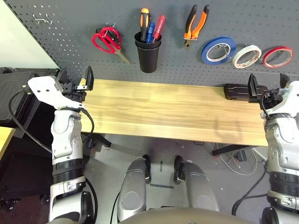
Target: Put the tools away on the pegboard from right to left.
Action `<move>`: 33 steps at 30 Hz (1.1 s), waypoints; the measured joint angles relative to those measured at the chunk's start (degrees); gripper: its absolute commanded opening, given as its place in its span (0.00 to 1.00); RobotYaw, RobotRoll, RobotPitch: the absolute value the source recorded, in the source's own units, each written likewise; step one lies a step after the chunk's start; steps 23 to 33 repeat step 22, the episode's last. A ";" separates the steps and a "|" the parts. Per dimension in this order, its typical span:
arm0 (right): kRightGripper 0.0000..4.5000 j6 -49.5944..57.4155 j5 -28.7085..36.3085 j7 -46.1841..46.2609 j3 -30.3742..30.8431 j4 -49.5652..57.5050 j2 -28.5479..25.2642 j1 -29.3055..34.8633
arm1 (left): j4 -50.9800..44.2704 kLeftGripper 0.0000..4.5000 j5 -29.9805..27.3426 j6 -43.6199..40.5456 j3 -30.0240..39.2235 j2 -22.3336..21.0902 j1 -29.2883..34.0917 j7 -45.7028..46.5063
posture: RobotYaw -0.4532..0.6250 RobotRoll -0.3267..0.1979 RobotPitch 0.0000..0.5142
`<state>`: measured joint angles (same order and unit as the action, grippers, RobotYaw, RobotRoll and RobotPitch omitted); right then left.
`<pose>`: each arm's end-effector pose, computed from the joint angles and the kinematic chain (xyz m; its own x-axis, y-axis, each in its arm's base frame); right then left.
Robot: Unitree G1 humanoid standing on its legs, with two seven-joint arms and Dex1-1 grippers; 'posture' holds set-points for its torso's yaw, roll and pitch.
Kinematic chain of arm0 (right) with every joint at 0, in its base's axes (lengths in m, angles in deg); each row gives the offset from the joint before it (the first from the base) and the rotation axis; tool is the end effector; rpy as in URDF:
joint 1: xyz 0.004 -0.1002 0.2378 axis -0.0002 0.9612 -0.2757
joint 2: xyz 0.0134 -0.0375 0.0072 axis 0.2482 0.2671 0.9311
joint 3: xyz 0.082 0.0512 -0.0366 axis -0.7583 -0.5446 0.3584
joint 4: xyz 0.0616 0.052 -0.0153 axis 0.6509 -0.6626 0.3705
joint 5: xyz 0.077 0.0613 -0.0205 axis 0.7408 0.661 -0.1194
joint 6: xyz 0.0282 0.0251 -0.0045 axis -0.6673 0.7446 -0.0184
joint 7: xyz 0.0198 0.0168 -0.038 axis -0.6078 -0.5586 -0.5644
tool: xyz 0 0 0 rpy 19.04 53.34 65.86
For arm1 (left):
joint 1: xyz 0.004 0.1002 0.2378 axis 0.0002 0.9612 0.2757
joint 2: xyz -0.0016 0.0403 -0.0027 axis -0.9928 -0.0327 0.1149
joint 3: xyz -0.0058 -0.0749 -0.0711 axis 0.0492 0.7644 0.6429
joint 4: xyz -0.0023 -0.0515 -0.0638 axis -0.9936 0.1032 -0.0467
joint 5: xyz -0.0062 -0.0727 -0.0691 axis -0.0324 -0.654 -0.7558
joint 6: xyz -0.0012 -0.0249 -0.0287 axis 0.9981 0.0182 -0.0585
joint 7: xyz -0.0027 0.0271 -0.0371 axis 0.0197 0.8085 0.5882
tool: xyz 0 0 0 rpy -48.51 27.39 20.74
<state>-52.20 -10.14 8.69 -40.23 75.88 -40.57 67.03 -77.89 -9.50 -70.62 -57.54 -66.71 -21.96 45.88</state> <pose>0.2173 -0.2666 0.1108 0.9320 -0.1822 0.3133 0.2217 0.9705 -0.0950 0.2380 0.2582 0.1213 0.9118 0.0489 0.4076 -0.0398 0.9987 -0.0309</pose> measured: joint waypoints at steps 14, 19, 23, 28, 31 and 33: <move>1.00 -1.29 -0.75 2.31 0.34 -5.78 0.43 -4.16 | 5.21 0.99 -1.74 6.28 1.04 -0.24 2.15 -6.90 | 0.47 0.62 0.27; 1.00 -1.82 -0.87 2.44 0.63 -6.05 0.82 -4.28 | 7.26 0.99 -2.08 6.90 1.05 -1.28 1.79 -9.24 | 0.48 0.62 0.27; 1.00 -2.01 -1.11 2.82 0.62 -6.03 0.82 -4.33 | 9.03 0.99 -2.27 7.22 0.89 -1.48 0.24 -10.44 | 0.47 0.62 0.27; 1.00 -2.01 -1.11 2.82 0.62 -6.03 0.82 -4.33 | 9.03 0.99 -2.27 7.22 0.89 -1.48 0.24 -10.44 | 0.47 0.62 0.27; 1.00 -2.01 -1.11 2.82 0.62 -6.03 0.82 -4.33 | 9.03 0.99 -2.27 7.22 0.89 -1.48 0.24 -10.44 | 0.47 0.62 0.27; 1.00 -2.01 -1.11 2.82 0.62 -6.03 0.82 -4.33 | 9.03 0.99 -2.27 7.22 0.89 -1.48 0.24 -10.44 | 0.47 0.62 0.27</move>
